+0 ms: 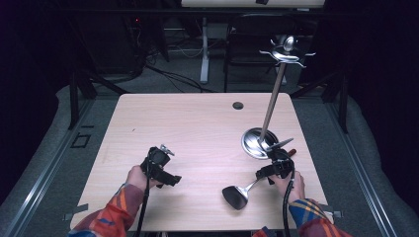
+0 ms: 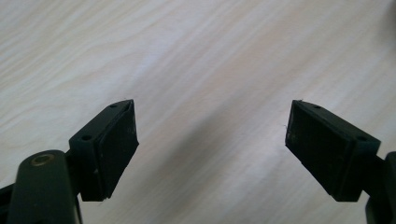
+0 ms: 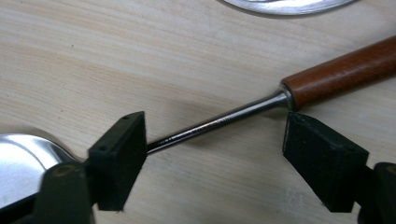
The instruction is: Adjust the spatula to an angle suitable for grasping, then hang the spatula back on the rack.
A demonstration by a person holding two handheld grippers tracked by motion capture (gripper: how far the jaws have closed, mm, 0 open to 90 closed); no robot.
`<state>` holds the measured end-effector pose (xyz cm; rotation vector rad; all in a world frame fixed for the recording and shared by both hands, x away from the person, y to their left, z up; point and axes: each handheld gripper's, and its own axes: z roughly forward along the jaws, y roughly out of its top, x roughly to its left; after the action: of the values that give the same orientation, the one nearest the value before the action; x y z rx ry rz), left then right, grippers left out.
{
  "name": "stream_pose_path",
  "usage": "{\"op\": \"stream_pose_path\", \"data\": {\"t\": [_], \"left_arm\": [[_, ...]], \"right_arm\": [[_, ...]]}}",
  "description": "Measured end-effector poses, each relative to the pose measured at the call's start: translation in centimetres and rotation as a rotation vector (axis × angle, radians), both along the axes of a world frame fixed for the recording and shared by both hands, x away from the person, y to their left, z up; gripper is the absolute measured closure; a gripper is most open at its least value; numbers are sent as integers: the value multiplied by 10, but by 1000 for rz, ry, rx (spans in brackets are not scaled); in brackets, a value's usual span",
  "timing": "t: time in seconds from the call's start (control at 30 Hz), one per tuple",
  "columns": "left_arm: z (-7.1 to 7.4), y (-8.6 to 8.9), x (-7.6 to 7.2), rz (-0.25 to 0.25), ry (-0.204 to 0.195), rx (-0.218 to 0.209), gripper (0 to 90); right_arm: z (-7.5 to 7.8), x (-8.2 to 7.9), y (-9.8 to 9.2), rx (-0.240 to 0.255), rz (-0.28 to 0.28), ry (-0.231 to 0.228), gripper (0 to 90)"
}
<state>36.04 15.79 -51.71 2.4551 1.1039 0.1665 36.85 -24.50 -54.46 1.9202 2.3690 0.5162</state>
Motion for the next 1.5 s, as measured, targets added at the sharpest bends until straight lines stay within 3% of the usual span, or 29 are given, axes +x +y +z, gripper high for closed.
{"op": "stream_pose_path", "data": {"t": [0.2, 0.43, 0.6, 0.93, 1.0, 1.07, 1.1, 1.17, 1.5], "left_arm": [[-1, 13, 8, 58, -12, -6, 166], [-4, 13, 11, 48, 0, 4, 165], [-5, 11, 10, 35, 0, 12, 166], [-8, 11, 12, 25, 17, 18, 164], [-8, 11, 12, 24, 19, 20, 163], [-8, 11, 12, 22, 23, 19, 164], [-8, 9, 12, 23, 30, 9, 165], [-8, 7, 11, 9, 29, 17, 164], [-11, 7, 13, 9, 40, 25, 166]], "right_arm": [[1, -1, -10, -16, -23, -10, 302], [-3, 0, -9, 90, -77, -7, 197], [-5, 3, -4, 63, -67, 8, 218], [-6, 8, 4, -26, -66, -39, 286], [-4, 9, 3, -50, -43, -23, 320], [-4, 9, 2, -56, -38, -23, 355], [-7, 8, 3, -31, -64, -57, 367], [-3, 9, 1, -72, -24, -17, 383], [-3, 10, -7, -77, -24, -25, 446]]}}
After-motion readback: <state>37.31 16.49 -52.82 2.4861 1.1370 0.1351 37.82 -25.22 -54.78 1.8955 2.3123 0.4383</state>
